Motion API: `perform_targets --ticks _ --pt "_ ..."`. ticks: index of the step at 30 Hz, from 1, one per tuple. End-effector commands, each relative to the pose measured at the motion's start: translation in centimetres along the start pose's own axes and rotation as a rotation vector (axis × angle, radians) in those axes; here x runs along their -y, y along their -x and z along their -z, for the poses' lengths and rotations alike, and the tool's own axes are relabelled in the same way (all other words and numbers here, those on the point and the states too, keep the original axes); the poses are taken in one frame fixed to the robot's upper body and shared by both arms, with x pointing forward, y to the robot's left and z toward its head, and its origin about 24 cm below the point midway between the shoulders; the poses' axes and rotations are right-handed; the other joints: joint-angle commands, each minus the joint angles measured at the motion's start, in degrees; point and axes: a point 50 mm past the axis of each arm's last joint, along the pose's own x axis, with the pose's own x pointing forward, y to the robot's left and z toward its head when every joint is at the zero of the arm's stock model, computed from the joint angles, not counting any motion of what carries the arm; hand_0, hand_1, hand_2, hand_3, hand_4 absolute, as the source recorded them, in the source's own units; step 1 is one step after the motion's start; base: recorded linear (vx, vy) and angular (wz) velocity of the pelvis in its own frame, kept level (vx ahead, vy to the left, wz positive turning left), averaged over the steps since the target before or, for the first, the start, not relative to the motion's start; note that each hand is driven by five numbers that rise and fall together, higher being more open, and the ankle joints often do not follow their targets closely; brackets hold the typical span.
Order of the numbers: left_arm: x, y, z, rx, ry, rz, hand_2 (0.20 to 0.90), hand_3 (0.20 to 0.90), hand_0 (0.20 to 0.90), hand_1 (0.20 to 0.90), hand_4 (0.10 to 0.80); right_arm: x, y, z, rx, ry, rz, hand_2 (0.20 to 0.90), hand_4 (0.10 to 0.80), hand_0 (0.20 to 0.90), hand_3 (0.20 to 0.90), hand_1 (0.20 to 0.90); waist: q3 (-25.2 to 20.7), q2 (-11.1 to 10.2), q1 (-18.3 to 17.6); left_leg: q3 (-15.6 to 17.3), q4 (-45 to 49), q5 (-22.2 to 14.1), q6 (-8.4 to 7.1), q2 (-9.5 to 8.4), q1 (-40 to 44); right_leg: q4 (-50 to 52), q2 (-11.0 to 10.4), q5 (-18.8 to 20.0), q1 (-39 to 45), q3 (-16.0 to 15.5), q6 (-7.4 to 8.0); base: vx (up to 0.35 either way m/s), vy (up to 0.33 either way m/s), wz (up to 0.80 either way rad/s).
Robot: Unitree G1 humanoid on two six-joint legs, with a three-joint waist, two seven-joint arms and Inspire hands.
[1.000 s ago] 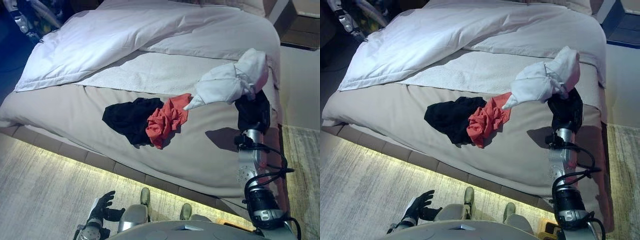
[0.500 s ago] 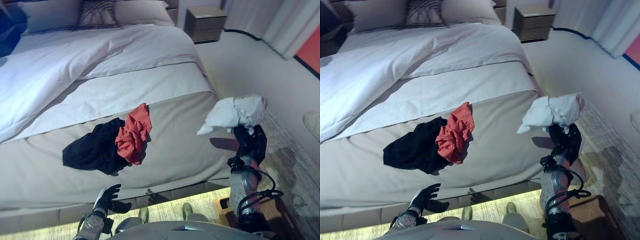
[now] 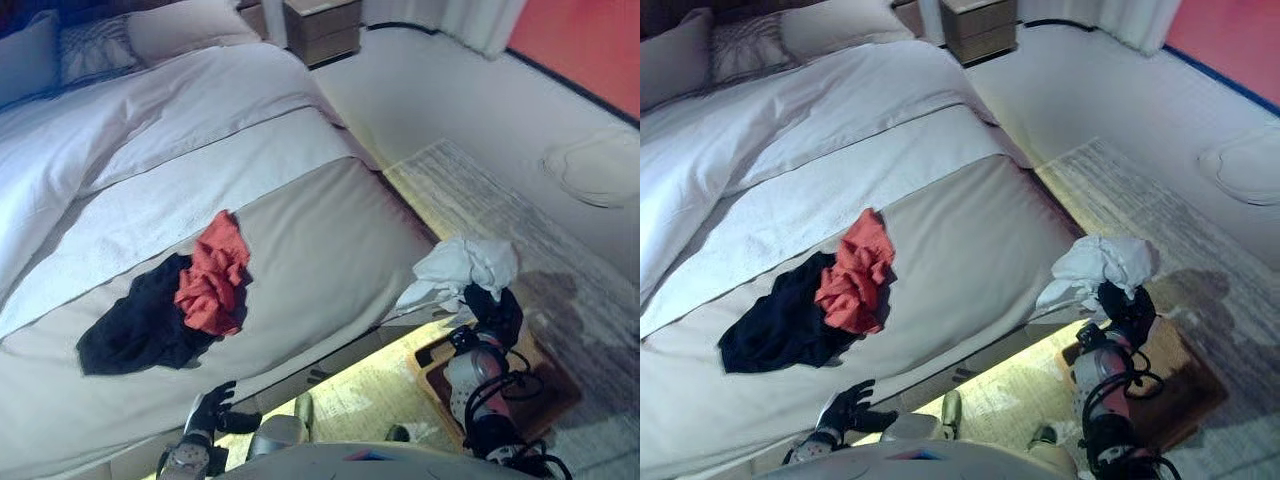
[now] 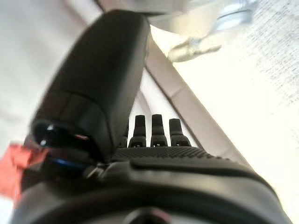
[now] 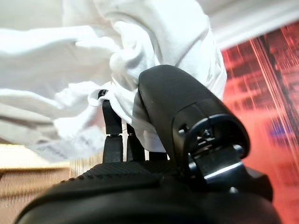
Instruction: Pick up the clothes from the bed and place them into the basket
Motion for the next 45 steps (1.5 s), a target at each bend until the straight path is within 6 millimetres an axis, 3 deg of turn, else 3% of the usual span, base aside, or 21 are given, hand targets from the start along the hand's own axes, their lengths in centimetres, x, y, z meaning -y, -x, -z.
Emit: perform_targets --ticks 1,7,12,29,36,45 --pt "1.2 -0.7 -3.0 0.125 -0.073 0.067 0.9 0.9 0.9 0.9 0.8 -1.1 -1.2 -2.8 0.118 -0.075 -0.006 0.3 0.1 0.3 0.2 0.3 -2.18 0.53 -0.08 -1.28 2.17 -0.08 0.24 -1.61 -7.42 -2.03 -3.24 0.13 7.17 -5.55 4.06 -0.009 -0.154 -0.26" --pt "1.5 -0.8 -4.0 0.167 -0.071 0.089 0.9 0.9 0.9 0.9 0.8 2.8 -1.9 0.4 -0.044 0.016 0.092 0.3 0.1 0.3 0.2 0.3 -3.12 1.24 -0.43 -2.89 0.78 0.87 -0.94 -0.88 -6.34 -2.97 -2.09 0.42 6.75 -5.89 3.18 0.031 -0.084 -0.03" --pt "1.2 -0.7 -3.2 0.144 -0.095 0.099 0.9 0.9 0.9 0.9 0.8 5.6 -2.5 1.0 -0.106 0.036 0.216 0.3 0.1 0.3 0.2 0.3 -3.08 2.56 0.26 -4.35 0.29 1.74 -1.83 -0.98 -6.25 -3.03 -1.77 0.29 6.79 -6.66 2.68 0.034 -0.038 0.07" --pt "1.0 0.4 -0.5 0.126 -0.127 0.124 0.9 0.9 0.9 0.9 0.8 11.6 -4.1 -2.0 -0.052 0.063 0.561 0.3 0.1 0.3 0.2 0.3 -1.36 6.81 1.79 -6.71 -0.17 3.66 -3.64 -2.64 -7.48 -1.63 -2.68 -0.44 6.2 -9.13 2.23 -0.007 -0.003 0.09" --pt "1.2 0.5 -0.5 0.132 -0.13 0.132 0.9 0.9 0.9 0.9 0.8 14.0 -3.6 -1.9 -0.091 0.018 0.684 0.3 0.1 0.3 0.2 0.3 -1.05 7.05 1.55 -6.48 -0.04 3.77 -3.94 -2.38 -6.93 -1.14 -2.6 -0.65 6.65 -9.39 2.07 0.0 -0.013 0.0" --pt "0.9 0.2 -1.5 0.153 -0.141 0.131 0.9 0.9 0.9 0.9 0.8 16.4 -4.3 -4.4 -0.053 -0.021 0.731 0.3 0.1 0.3 0.2 0.3 0.12 7.68 0.28 -5.61 0.04 4.15 -4.45 -2.04 -7.45 -1.03 -2.52 -0.6 5.89 -8.88 1.96 -0.04 -0.026 0.0"
